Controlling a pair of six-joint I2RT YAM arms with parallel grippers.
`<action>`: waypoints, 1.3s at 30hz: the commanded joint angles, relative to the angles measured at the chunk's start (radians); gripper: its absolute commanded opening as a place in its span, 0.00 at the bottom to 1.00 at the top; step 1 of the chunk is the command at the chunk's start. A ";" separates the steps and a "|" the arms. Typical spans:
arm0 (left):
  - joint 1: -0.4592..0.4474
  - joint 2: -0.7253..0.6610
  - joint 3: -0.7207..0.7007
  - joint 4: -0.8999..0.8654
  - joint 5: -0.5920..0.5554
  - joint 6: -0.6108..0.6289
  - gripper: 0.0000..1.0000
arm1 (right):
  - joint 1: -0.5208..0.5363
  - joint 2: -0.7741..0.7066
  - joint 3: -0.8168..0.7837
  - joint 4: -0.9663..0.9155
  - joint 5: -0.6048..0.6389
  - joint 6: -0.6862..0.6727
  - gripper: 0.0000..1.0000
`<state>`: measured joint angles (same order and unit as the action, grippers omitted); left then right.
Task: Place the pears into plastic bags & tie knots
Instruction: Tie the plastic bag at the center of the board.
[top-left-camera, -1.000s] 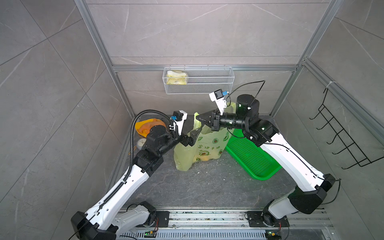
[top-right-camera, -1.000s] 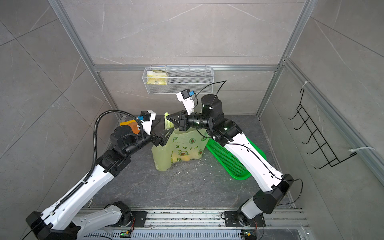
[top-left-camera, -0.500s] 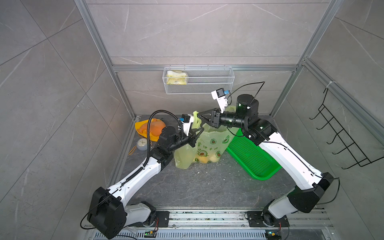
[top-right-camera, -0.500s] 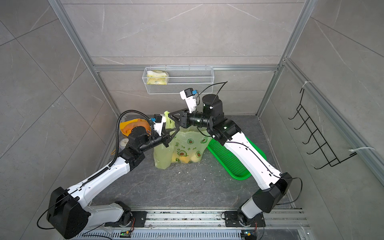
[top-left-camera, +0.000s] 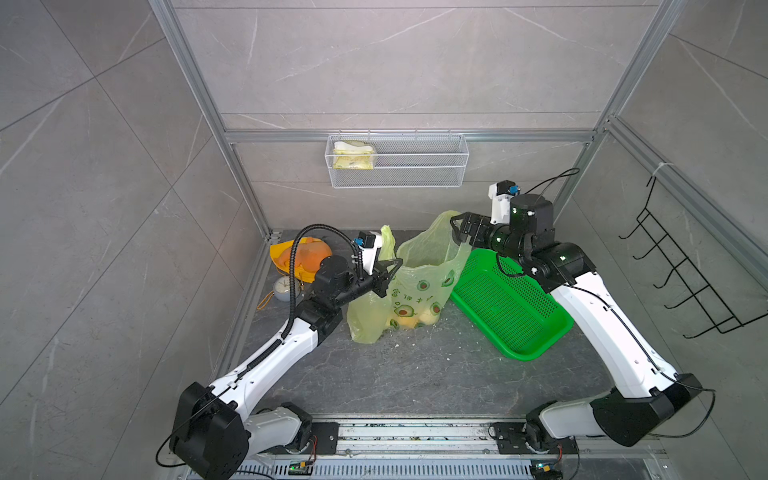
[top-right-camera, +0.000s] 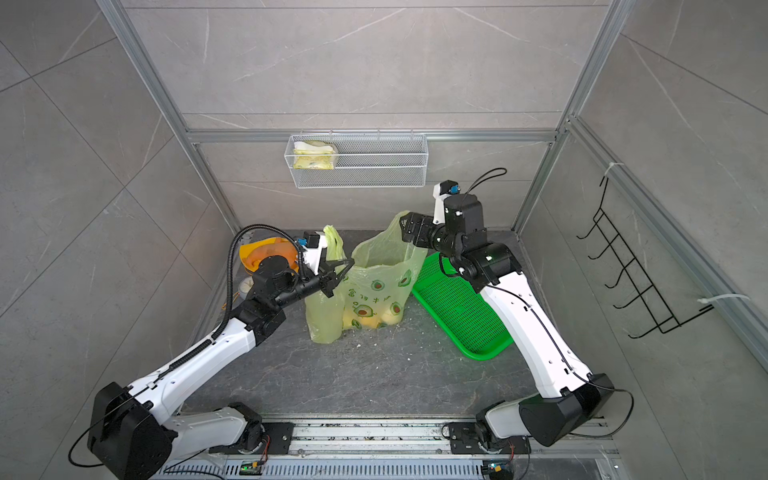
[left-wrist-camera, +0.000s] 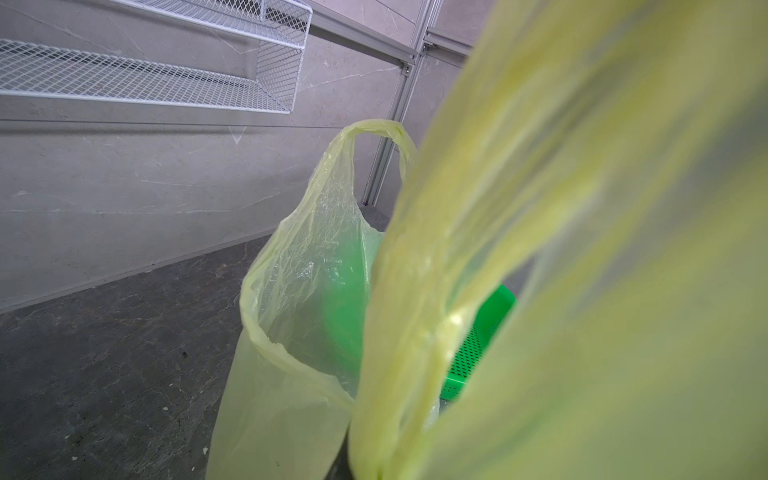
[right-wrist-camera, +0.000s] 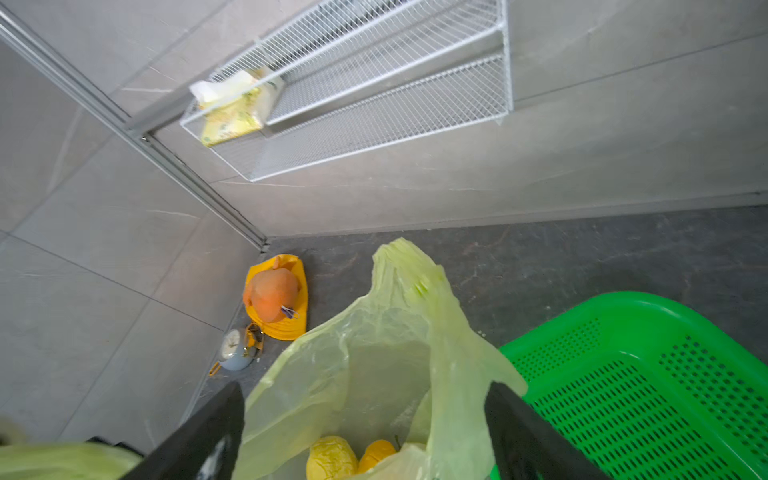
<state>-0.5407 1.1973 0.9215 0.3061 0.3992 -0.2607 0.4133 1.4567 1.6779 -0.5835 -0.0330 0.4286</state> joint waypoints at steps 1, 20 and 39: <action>0.008 -0.046 -0.021 0.000 -0.011 0.019 0.00 | -0.011 0.087 0.037 -0.090 0.023 -0.045 0.92; 0.010 -0.024 -0.006 -0.022 -0.002 0.001 0.00 | -0.063 0.107 0.009 -0.045 -0.068 -0.041 0.90; 0.032 -0.031 0.033 -0.082 -0.232 -0.067 0.00 | -0.032 0.020 0.125 0.009 -0.289 0.137 0.00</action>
<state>-0.5289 1.1824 0.8978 0.2401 0.2901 -0.2939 0.3565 1.6413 1.8187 -0.6086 -0.2665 0.4789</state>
